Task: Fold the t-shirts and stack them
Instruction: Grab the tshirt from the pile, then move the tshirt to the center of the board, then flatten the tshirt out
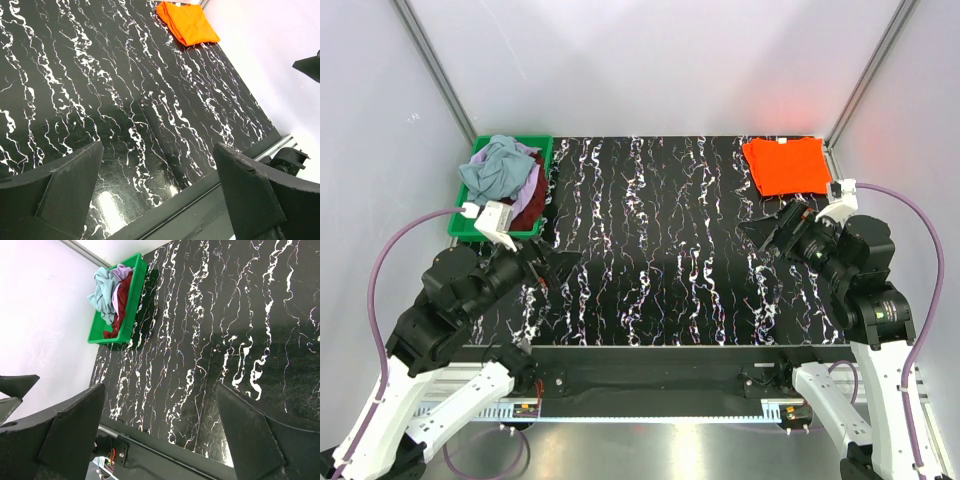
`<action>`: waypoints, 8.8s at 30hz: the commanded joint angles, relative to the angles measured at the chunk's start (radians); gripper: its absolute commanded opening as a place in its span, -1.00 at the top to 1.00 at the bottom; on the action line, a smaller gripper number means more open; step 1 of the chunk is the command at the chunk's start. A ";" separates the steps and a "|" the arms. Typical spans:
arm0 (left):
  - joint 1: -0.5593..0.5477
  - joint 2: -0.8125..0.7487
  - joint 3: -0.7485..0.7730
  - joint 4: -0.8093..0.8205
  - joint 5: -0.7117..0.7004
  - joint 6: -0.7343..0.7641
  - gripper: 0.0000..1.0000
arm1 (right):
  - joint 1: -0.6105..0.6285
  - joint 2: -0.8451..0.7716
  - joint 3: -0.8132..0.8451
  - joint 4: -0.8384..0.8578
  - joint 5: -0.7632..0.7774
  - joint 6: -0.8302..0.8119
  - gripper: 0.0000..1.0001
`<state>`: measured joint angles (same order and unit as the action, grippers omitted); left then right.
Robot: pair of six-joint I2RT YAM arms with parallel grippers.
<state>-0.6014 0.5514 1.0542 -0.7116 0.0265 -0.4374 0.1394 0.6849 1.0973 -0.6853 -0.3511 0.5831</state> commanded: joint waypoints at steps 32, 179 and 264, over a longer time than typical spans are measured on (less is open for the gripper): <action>0.709 1.255 0.543 0.405 -0.165 -0.012 -0.61 | 0.051 0.011 0.032 0.053 0.110 -0.043 -0.99; -0.018 0.351 -0.574 0.468 0.130 -0.302 -0.22 | 0.284 0.746 -0.209 0.184 0.320 0.098 0.44; -0.041 0.789 -0.343 0.578 0.130 -0.300 -0.23 | 0.388 0.906 0.078 -0.005 0.466 -0.042 0.13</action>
<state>-0.6418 1.3212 0.6304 -0.1558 0.1711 -0.7639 0.3988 1.6978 1.2625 -0.6857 0.1379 0.5514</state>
